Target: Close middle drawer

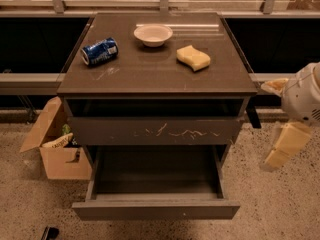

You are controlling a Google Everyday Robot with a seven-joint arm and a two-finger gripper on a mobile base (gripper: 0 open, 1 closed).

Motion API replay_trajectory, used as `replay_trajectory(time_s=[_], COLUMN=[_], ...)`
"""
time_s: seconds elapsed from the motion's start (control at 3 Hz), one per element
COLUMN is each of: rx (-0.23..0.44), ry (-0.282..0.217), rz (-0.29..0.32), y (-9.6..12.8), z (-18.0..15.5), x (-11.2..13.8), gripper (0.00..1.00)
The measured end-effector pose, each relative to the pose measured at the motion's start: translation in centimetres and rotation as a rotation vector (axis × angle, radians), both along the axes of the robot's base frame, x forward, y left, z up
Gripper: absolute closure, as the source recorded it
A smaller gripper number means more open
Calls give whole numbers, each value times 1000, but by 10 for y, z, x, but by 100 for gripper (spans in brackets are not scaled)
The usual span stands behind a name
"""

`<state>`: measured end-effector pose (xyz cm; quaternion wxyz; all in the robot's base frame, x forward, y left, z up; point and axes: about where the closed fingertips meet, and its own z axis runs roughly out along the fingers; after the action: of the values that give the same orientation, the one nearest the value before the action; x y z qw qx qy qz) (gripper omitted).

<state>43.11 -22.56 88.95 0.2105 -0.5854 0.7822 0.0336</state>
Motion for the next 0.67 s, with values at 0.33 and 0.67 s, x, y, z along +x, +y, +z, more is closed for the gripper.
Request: replay_trajectory(time_s=[0.33,0.67], rx=[102,102], ry=[33,33], rz=[2,2], y=[14,14], z=[-37,-37], x=[-4,-4], gripper=[0,0])
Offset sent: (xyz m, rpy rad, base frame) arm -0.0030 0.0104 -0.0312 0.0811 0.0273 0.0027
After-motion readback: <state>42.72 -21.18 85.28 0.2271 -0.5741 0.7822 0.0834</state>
